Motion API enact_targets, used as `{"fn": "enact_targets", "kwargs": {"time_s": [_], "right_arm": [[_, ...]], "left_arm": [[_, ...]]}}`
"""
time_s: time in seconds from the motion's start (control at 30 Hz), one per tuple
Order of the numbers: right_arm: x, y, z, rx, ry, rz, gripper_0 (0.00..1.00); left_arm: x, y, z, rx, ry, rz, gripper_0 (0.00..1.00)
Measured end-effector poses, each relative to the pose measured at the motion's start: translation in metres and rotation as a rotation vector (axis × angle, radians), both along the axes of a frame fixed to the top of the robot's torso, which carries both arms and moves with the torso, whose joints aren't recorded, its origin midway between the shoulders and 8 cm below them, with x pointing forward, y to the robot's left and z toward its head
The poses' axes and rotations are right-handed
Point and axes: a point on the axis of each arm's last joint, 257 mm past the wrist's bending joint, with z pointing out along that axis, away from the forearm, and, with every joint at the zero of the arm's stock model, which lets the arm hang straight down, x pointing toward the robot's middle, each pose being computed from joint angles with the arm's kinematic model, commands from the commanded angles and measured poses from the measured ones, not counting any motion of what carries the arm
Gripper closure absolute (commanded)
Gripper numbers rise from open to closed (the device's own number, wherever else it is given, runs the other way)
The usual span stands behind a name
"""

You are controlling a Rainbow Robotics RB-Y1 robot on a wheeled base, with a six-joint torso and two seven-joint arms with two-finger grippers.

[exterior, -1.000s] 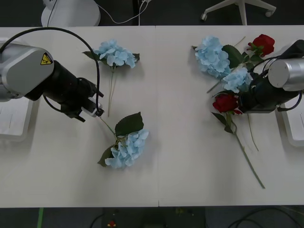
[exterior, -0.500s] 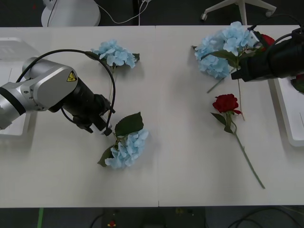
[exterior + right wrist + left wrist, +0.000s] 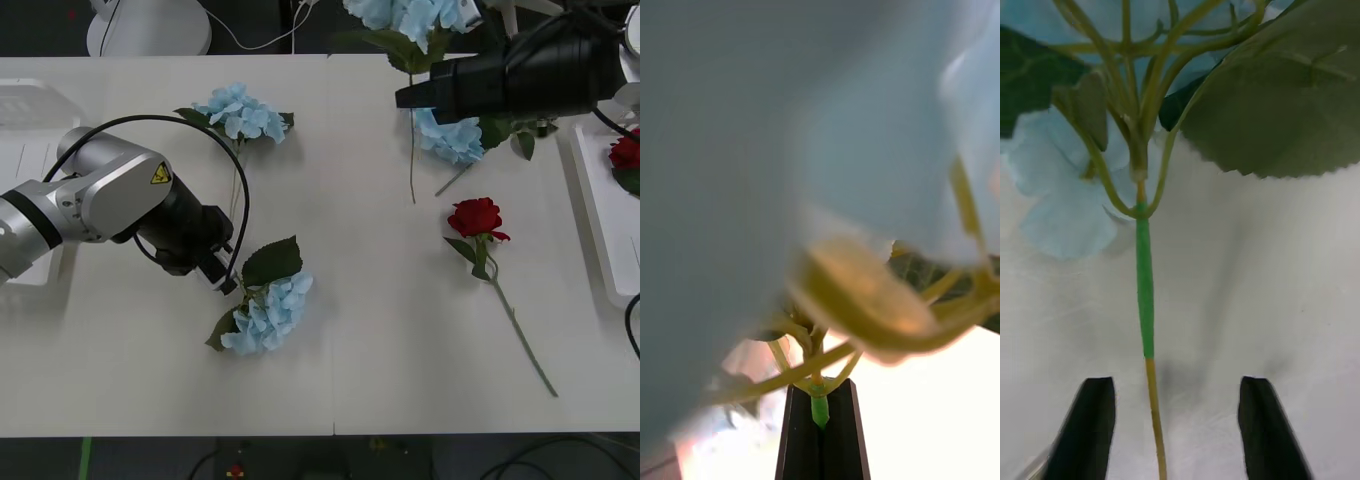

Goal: Put the red flowers into the right box and the blue flowers into the left box

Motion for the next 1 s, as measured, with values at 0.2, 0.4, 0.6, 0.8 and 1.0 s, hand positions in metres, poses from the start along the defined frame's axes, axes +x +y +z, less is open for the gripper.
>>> {"fn": "enact_targets", "kwargs": {"time_s": [0.2,0.4,0.6,0.8,1.0], "right_arm": [[0.001,0.048,0.020,0.111,-0.032,0.024,1.00],[0.000,0.079,0.038,0.175,-0.058,0.043,1.00],[-0.001,0.096,0.040,0.186,-0.072,0.052,1.00],[0.003,0.108,0.038,0.204,-0.086,0.033,1.00],[-0.002,0.120,0.031,0.202,-0.078,0.047,1.00]], "left_arm": [[0.007,0.002,0.000,0.007,-0.030,0.001,1.00],[0.010,0.001,0.001,0.005,-0.041,0.008,1.00],[0.011,0.001,0.003,-0.012,-0.034,0.057,1.00],[0.013,0.003,0.028,-0.052,-0.005,0.104,1.00],[0.024,-0.024,0.098,-0.232,-0.011,0.297,1.00]]}}
